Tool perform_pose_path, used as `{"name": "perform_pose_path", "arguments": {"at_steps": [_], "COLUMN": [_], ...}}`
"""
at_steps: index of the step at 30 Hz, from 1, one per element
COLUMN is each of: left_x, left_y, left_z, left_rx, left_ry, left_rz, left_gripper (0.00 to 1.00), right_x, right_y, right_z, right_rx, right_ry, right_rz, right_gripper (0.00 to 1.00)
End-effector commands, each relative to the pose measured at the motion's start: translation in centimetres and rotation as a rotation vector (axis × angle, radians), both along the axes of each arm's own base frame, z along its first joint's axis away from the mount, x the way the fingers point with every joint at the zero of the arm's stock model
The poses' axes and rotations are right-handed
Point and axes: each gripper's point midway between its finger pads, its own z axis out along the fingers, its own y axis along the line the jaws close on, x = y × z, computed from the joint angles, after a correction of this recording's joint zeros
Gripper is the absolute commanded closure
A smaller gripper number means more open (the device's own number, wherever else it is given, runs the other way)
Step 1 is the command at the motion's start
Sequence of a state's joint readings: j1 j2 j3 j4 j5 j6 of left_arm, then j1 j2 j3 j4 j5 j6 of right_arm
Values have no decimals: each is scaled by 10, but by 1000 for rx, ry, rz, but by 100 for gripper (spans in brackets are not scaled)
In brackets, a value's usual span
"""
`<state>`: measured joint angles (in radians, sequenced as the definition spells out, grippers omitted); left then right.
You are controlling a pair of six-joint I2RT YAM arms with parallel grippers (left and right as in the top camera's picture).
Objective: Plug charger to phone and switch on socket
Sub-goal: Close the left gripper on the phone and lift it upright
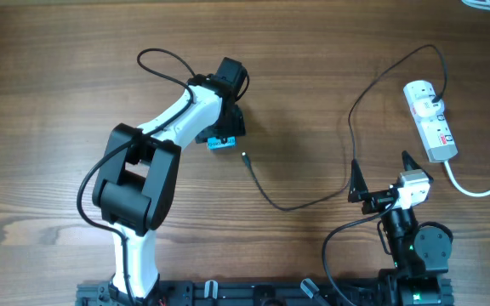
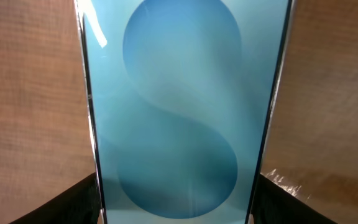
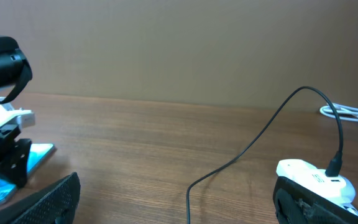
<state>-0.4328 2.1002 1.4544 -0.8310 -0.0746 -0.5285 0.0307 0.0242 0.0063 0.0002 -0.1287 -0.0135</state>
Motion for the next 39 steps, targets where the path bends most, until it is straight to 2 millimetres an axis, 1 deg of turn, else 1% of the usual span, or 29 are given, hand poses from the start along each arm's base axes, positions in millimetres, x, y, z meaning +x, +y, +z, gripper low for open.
{"name": "perform_pose_path", "arguments": {"at_steps": [1,2,3,7,8,9,11,13,14,19,22,27,31,34,37,39], "left_x": [-34,-39,-44,-65,-70,-73,-79,-77,-73,-46,-37,-37,-33,-29,-30,-30], "left_y": [5,5,4,6,8,10,12,13,14,18,18,25,30,29,27,27], "left_z": [-21,-21,-20,-18,-17,-16,-15,-15,-16,-19,-20,-20,-20,-20,-20,-21], "left_rx": [10,7,2,-3,7,14,25,27,37,77,82,86,78,62,52,54], "left_ry": [154,174,198,288,308,323,345,339,320,197,159,167,155,142,141,141], "left_rz": [-4,-3,-3,1,3,3,5,4,4,-2,-1,29,120,157,209,213], "left_gripper": [32,36,36,34,33,29,18,8,0,0,0,0,0,0,0,0], "right_x": [1,1,1,1,1,1,1,1,1,1,1,1,1,1,1,1], "right_y": [-4,-4,-4,-4,-4,-4,-4,-4,-4,-4,-4,-4,-4,-4,-4,-4], "right_z": [1,1,1,1,1,1,1,1,1,1,1,1,1,1,1,1], "right_rx": [-10,-10,-10,-10,-10,-10,-10,-10,-10,-10,-10,-10,-10,-10,-10,-10], "right_ry": [-7,-7,-7,-7,-7,-7,-7,-7,-7,-7,-7,-7,-7,-7,-7,-7], "right_rz": [-22,-22,-22,-22,-22,-22,-22,-22,-22,-22,-22,-22,-22,-22,-22,-22], "right_gripper": [0,0,0,0,0,0,0,0,0,0,0,0,0,0,0,0]}}
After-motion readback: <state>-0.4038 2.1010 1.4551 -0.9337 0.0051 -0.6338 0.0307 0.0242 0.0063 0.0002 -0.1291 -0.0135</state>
